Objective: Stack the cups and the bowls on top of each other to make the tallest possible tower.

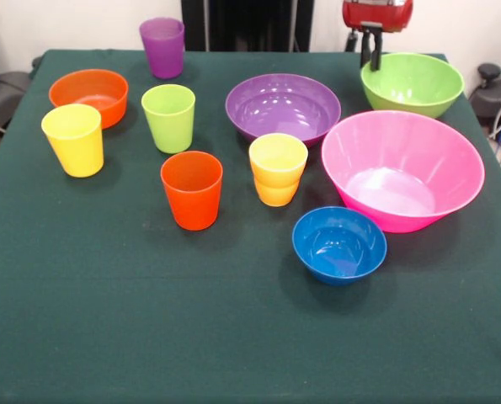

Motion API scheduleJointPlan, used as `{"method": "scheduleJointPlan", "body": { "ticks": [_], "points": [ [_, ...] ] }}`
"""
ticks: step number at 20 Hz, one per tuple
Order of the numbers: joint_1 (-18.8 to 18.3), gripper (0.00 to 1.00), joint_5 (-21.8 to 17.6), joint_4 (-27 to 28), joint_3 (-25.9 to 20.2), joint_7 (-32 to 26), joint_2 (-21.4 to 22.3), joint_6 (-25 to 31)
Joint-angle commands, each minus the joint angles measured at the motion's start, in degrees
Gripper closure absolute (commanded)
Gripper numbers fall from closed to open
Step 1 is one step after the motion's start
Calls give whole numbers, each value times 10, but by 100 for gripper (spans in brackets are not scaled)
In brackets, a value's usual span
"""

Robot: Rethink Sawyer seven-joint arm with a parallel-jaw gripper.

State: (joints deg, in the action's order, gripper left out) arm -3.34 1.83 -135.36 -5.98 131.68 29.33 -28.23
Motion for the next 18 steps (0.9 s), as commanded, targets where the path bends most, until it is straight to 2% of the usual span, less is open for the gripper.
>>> {"method": "scheduleJointPlan", "body": {
  "ticks": [1, 13, 16, 18],
  "points": [
    [-23, 100, -22, 58, -49, 76, -13, 29],
    [6, 100, 1, 14, -34, 95, 35, 21],
    [0, 100, -7, 5, -30, 90, 50, 28],
    [-7, 100, -14, -9, -27, 83, 76, 43]
  ]
}}
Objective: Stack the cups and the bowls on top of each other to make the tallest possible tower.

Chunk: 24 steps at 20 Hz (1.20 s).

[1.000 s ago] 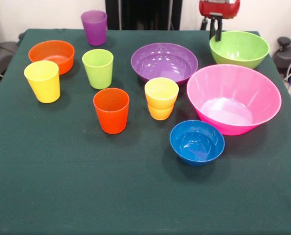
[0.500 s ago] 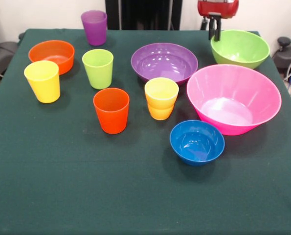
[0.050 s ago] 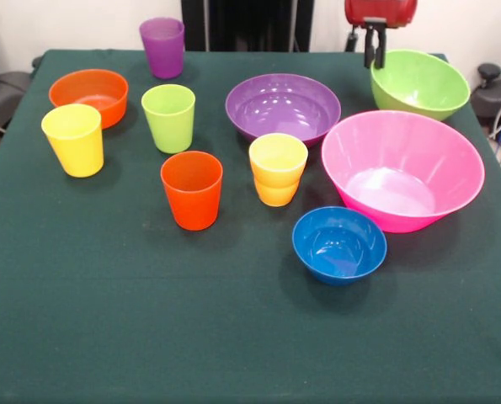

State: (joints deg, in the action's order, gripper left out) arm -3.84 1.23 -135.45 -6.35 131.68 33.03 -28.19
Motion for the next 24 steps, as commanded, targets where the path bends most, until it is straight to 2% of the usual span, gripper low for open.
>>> {"method": "scheduleJointPlan", "body": {
  "ticks": [1, 5, 10, 14, 24],
  "points": [
    [-6, 100, -10, -15, -21, 80, 53, 49],
    [-7, 100, -16, -41, -2, 67, 109, 63],
    [-11, 100, -19, -54, 5, 60, 142, 83],
    [-17, 100, -24, -48, 3, 59, 138, 85],
    [-44, 100, -56, -22, 2, 53, 88, 66]
  ]
}}
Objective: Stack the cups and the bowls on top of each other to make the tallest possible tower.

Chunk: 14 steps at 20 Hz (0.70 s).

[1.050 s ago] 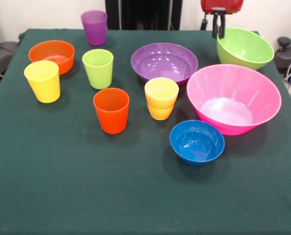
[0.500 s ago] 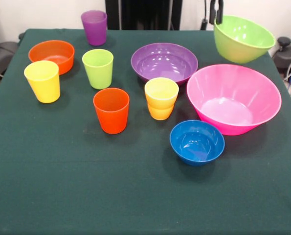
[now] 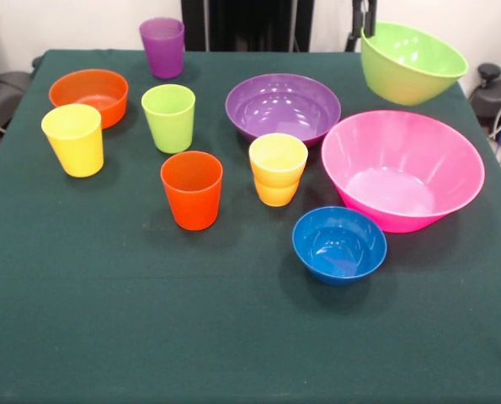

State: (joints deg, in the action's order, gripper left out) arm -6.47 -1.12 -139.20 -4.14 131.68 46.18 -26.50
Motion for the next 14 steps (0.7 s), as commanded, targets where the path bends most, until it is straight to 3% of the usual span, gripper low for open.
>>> {"method": "scheduleJointPlan", "body": {
  "ticks": [1, 14],
  "points": [
    [-19, 100, -34, 19, -19, 52, -48, 49],
    [-28, 100, -41, 33, -18, 43, -49, 65]
  ]
}}
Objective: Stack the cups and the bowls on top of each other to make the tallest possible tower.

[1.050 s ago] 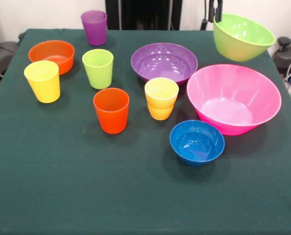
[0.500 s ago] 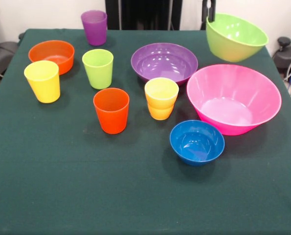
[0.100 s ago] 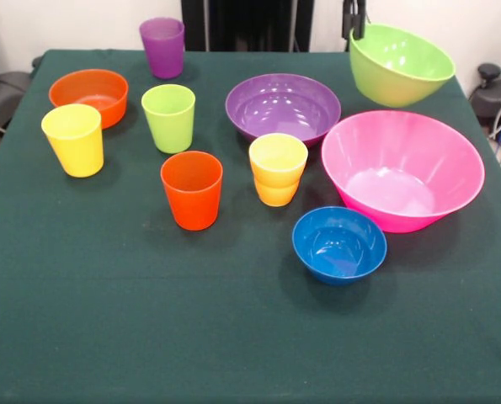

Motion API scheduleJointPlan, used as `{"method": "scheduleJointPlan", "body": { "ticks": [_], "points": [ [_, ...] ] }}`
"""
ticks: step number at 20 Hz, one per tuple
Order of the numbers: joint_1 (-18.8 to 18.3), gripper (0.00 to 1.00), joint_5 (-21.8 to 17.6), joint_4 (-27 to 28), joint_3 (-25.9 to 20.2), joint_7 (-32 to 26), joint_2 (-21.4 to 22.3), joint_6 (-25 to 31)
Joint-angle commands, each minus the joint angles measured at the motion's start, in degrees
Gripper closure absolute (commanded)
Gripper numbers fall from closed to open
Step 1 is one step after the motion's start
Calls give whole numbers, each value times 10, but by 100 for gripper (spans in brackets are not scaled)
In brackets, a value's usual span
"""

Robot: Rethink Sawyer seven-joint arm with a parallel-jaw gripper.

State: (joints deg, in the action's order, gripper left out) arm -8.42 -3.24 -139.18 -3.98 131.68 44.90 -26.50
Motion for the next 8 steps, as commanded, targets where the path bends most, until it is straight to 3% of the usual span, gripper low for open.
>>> {"method": "scheduleJointPlan", "body": {
  "ticks": [1, 8],
  "points": [
    [-8, 100, -20, 34, -20, 42, -35, 67],
    [4, 100, -5, 43, -16, 20, 2, 117]
  ]
}}
